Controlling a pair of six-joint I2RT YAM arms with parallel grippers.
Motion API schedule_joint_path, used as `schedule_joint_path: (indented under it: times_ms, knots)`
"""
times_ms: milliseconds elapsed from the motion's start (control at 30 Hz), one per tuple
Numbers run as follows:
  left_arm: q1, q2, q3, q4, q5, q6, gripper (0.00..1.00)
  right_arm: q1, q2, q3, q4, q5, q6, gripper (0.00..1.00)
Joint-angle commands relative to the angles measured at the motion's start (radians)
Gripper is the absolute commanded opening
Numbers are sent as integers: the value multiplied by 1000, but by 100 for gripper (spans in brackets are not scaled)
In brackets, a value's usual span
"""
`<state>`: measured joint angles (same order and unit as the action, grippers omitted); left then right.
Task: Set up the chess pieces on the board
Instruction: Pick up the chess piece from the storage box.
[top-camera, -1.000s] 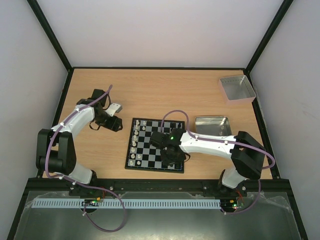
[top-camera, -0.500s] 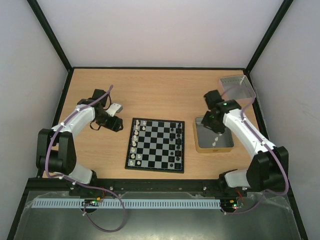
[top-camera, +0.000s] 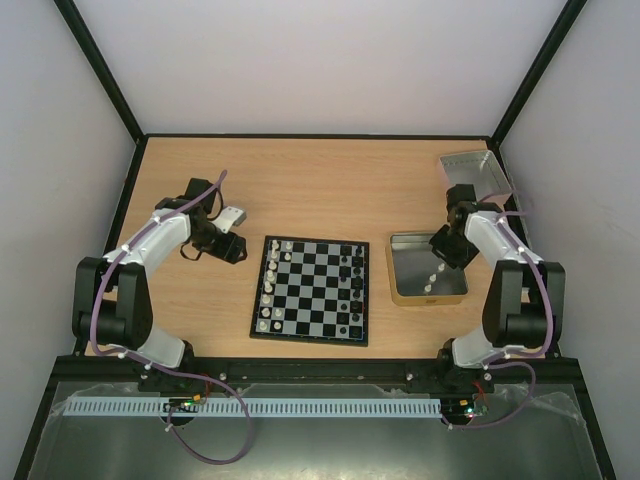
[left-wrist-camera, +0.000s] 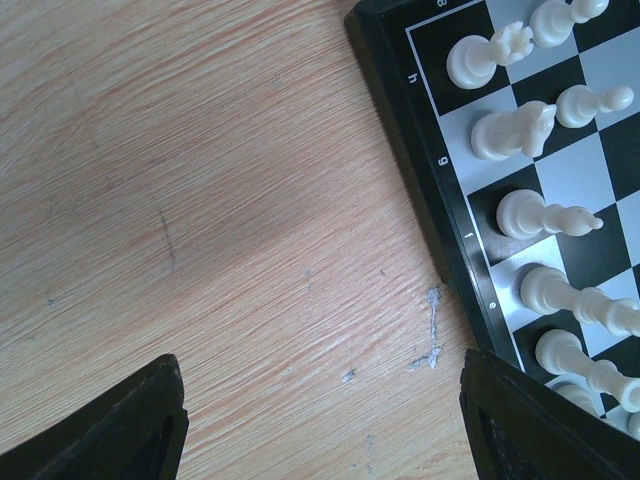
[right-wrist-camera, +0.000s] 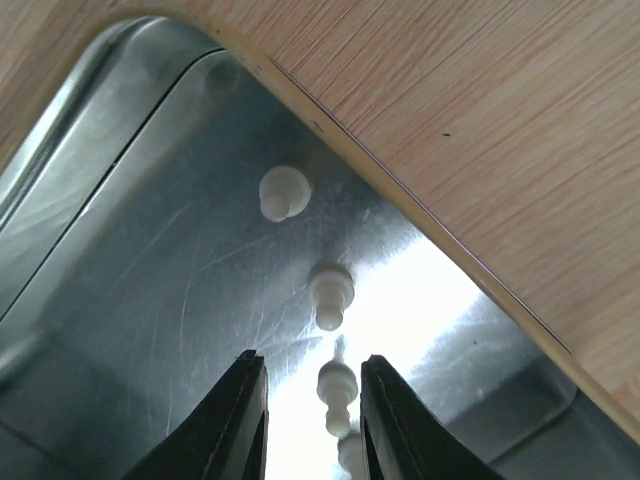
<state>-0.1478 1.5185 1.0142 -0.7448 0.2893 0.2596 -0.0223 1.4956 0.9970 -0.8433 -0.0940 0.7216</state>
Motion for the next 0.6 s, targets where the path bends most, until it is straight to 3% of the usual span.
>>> schedule_joint_path:
  times_ms: [0, 467, 567]
  knots:
    - [-5, 2, -11, -1, 9, -8, 75, -17, 48, -8, 55, 10, -19, 25]
    - [-6, 1, -9, -5, 5, -6, 75, -39, 99, -65, 112, 9, -34, 24]
    - [-5, 2, -10, -5, 4, -7, 75, -39, 106, -68, 115, 10, -41, 18]
